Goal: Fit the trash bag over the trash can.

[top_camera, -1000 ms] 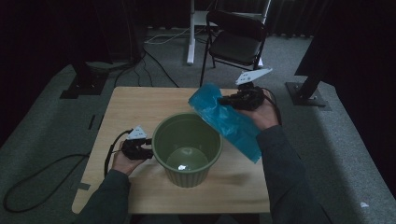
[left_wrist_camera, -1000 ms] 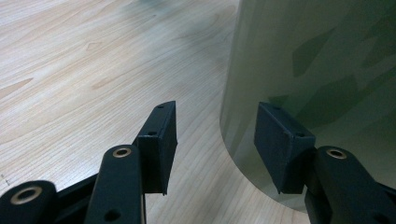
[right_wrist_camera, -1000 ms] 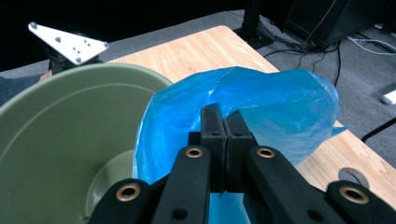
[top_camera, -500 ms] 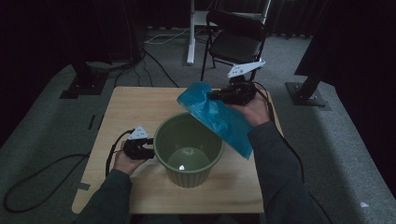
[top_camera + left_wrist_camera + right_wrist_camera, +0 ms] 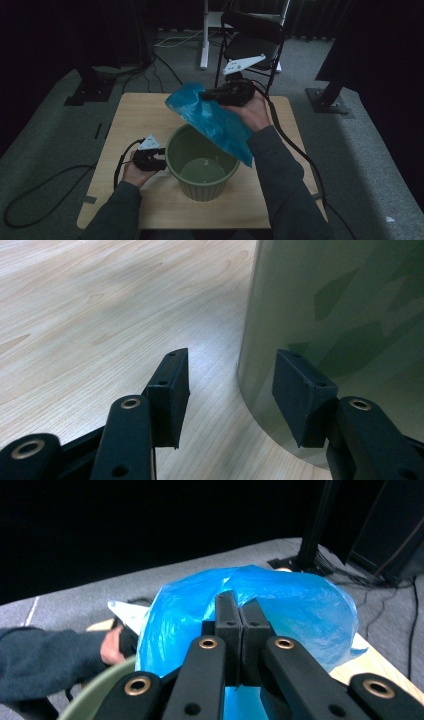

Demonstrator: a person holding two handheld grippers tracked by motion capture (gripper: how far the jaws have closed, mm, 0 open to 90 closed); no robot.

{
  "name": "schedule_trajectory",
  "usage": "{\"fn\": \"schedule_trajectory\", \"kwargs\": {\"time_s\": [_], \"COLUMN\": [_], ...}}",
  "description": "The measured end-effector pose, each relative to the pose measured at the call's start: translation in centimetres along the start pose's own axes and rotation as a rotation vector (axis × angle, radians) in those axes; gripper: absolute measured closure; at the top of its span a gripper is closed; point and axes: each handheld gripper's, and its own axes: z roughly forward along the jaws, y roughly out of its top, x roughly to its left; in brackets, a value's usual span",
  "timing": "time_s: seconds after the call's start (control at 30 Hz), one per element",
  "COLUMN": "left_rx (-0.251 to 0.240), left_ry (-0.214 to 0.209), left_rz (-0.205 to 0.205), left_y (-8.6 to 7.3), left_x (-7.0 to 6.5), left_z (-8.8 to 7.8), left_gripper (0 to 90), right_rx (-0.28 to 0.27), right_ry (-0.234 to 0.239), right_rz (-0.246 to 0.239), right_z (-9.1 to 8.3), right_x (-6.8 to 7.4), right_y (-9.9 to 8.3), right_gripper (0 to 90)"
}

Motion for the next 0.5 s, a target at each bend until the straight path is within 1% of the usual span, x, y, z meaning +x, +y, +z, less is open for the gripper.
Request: {"fn": "schedule_trajectory", "kwargs": {"time_s": [0.07,0.23,0.33,0.4,0.47,0.5], "left_rx": [-0.002,-0.006,-0.006,-0.008,-0.006,-0.007], "left_ry": [-0.002,0.000,-0.003,-0.003,-0.006,-0.007], "left_rz": [0.002,0.004,0.006,0.007,0.010,0.012], "left_y": [0.0,0.0,0.1,0.1,0.2,0.2], "left_x": [-0.1,-0.2,-0.3,-0.4,-0.6,-0.6], "left_z": [0.0,0.0,0.0,0.0,0.1,0.1], "left_gripper": [48.7,48.7,48.7,48.7,48.7,48.7], "right_rx": [-0.013,-0.022,-0.043,-0.059,-0.065,-0.073], "right_ry": [0.013,0.032,0.050,0.065,0.068,0.077], "right_rz": [0.001,-0.014,-0.014,-0.005,-0.010,-0.010], "right_z": [0.4,1.6,2.0,2.2,2.3,2.4], "right_x": [0.3,1.2,1.6,1.9,2.1,2.2], "right_y": [0.6,1.7,2.2,2.5,2.8,3.0], "right_gripper": [89.6,89.6,89.6,89.6,89.6,89.6]}}
